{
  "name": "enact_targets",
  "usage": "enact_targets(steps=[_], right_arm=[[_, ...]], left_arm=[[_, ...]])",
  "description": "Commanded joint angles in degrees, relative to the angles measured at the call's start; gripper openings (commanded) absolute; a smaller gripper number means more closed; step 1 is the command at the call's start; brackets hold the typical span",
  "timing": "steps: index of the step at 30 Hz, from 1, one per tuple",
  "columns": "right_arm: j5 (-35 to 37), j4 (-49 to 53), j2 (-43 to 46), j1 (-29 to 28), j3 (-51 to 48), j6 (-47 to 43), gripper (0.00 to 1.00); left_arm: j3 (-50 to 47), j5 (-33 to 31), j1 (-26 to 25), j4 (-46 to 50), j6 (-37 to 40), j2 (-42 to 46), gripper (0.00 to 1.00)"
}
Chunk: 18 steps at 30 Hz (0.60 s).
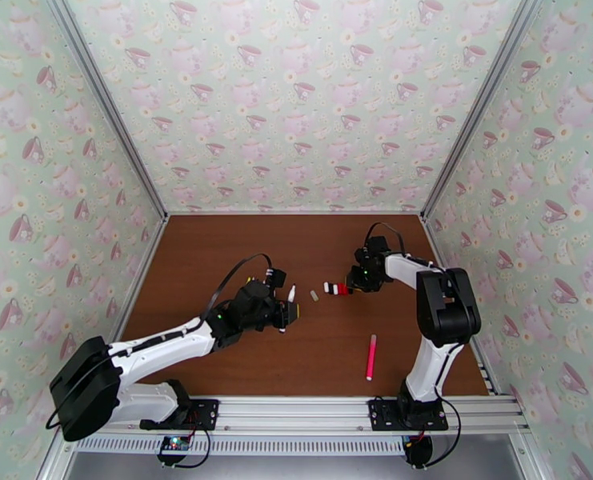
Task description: Open the pen caps
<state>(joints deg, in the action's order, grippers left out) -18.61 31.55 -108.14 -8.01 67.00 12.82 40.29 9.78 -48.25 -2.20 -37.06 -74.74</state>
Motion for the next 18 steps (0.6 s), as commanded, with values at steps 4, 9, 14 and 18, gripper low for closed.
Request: enact_targets(steps=[4,9,14,18], right_arm=[[0.9,-0.3,2.0,-0.7,-1.3,1.2,0.29],[2.1,-0.3,4.9,-0.7,-1.8,2.2,0.29],[1.7,-1.1,9.2,-1.2,-3.9,3.6,0.33],[3.3,-1.1,13.8,-4.0,-5.9,4.0,0.33]], left_arm=[[1.7,-1.2,-0.5,0.3,0.9,-0.6,0.05],[2.6,-2.6,-1.2,0.6,-0.2,-2.1,0.05],[3.8,-5.1,-2.0,2.0,-1.1,-3.7,0.05],[3.8,-6.7,-1.9,2.8,-1.9,-3.6,0.06]])
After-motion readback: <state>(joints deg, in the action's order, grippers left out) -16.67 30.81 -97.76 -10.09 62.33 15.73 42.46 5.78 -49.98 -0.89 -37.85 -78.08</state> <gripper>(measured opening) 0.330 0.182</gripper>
